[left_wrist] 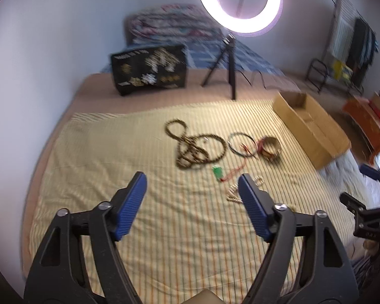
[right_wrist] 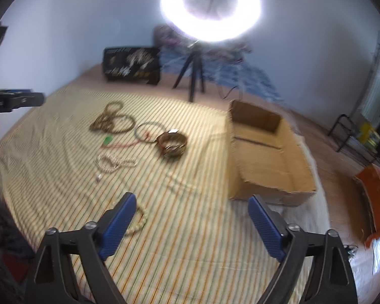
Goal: Organize jewelry
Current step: 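Grasp the white pearl necklace with the left tool while the right tool grasps the cream bead bracelet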
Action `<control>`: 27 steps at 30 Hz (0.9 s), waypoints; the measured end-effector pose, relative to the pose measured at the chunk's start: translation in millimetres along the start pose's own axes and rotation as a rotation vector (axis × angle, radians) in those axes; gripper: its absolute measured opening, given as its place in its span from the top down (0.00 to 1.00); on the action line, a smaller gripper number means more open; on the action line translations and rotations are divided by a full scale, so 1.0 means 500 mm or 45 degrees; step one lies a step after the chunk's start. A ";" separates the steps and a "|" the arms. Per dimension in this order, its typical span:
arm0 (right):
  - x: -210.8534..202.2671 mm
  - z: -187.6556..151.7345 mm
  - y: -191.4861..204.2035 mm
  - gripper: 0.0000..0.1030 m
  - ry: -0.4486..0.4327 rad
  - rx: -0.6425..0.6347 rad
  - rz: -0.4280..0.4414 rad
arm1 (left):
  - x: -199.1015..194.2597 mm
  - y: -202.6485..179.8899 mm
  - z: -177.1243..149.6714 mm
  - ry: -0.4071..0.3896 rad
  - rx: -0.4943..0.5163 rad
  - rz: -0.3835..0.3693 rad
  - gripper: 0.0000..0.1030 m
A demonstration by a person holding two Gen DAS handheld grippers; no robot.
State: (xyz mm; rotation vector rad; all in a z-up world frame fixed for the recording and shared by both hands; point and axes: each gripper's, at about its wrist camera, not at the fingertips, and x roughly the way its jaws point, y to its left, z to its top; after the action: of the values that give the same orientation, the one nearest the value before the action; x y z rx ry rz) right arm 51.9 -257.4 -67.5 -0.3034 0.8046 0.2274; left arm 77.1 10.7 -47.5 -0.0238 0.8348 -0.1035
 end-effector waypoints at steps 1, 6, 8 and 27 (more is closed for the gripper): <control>0.010 0.000 0.002 0.15 0.022 -0.011 0.035 | 0.012 -0.007 -0.001 0.023 0.013 -0.022 0.35; 0.070 -0.001 0.028 0.24 0.149 -0.098 0.196 | 0.085 -0.043 -0.007 0.177 0.044 -0.158 0.50; 0.091 -0.004 0.038 0.27 0.186 -0.132 0.228 | 0.115 -0.058 -0.012 0.238 0.059 -0.196 0.54; 0.196 -0.030 0.058 0.45 0.381 -0.133 0.363 | 0.294 -0.097 -0.029 0.489 0.057 -0.224 0.76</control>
State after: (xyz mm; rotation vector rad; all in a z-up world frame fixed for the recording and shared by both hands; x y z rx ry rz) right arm 98.6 -227.6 -154.8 -0.3252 1.1349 0.5009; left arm 160.3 -52.2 -162.7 -0.0361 1.2131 -0.2990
